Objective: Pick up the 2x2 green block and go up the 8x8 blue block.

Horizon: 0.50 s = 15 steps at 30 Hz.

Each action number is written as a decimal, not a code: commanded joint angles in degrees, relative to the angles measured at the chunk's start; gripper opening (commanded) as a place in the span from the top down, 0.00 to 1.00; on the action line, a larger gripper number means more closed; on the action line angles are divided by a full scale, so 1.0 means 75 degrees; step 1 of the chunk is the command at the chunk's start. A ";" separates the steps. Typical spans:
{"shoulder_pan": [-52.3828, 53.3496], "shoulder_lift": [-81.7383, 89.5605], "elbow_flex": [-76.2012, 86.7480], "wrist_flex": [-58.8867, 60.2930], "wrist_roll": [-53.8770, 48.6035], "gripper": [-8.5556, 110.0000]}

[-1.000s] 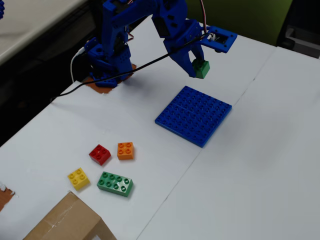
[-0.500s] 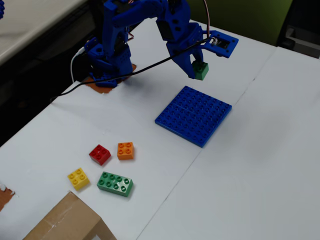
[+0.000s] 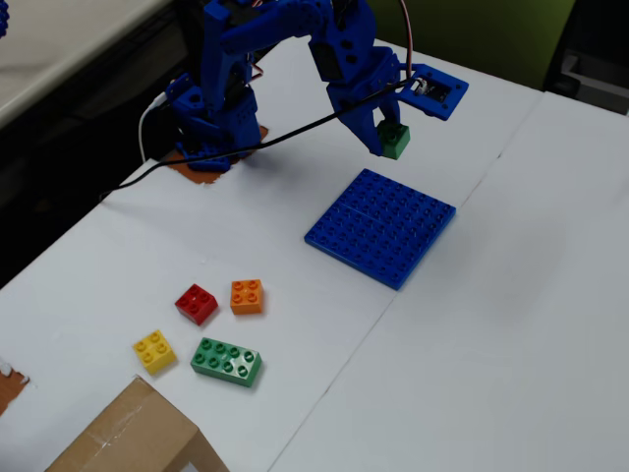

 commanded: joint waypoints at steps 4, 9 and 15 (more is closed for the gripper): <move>0.0012 0.0270 -0.0035 0.0328 0.0199 0.93; 0.0035 0.0270 -0.0047 0.0328 0.0246 0.93; 0.0082 0.0270 -0.0070 0.0328 0.0246 0.93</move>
